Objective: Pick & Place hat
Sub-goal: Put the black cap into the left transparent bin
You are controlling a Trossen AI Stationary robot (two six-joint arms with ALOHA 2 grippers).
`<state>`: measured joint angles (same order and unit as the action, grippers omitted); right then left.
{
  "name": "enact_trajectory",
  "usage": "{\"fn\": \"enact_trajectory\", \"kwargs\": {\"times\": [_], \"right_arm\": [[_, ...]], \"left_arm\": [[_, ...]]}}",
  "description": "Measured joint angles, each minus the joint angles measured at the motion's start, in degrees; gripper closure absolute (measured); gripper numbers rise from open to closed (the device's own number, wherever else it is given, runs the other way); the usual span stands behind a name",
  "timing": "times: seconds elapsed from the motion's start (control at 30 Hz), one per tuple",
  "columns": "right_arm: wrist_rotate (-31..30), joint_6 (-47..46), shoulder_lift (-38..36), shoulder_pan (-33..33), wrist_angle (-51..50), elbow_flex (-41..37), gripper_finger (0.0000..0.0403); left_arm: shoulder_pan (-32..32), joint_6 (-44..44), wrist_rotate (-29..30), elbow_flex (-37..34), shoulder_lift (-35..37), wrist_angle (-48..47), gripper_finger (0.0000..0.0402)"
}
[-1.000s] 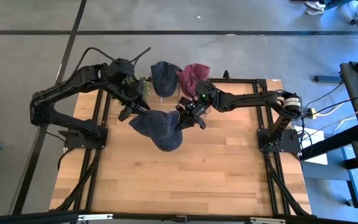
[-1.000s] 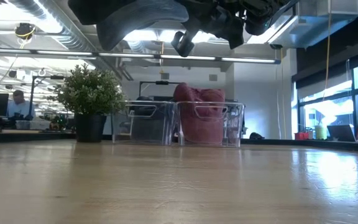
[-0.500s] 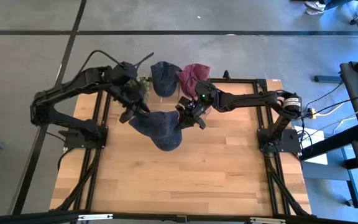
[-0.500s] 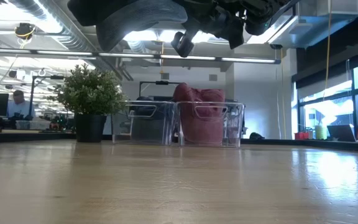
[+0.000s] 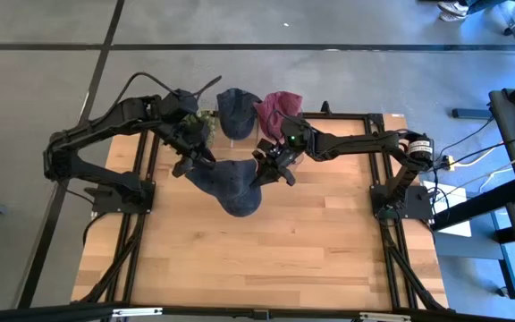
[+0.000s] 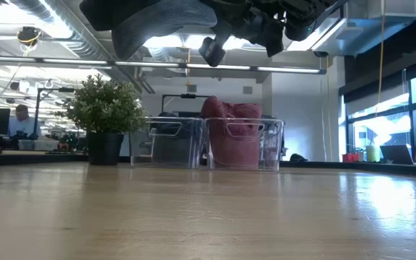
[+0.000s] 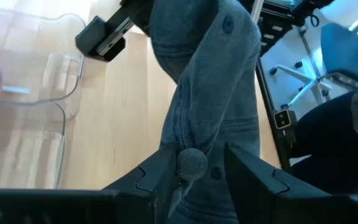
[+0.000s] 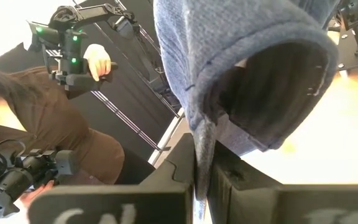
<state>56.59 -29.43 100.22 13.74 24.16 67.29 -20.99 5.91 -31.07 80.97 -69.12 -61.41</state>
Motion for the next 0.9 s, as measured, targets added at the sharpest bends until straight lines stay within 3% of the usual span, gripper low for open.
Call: {"fn": "enact_trajectory", "kwargs": {"times": [0.27,0.6,0.9], "right_arm": [[-0.76,0.17,0.00,0.02,0.02,0.00,0.0384],[-0.71,0.28,0.00,0.02,0.02,0.00,0.0384],[-0.91,1.23,0.01,0.02,0.02,0.00,0.0384]], "left_arm": [[0.47,6.17,7.66,0.00,0.00,0.12,0.0270],[0.76,4.29,9.57,0.02,0.02,0.13,0.0268],[0.76,4.31,11.56,0.02,0.02,0.13,0.0195]]}}
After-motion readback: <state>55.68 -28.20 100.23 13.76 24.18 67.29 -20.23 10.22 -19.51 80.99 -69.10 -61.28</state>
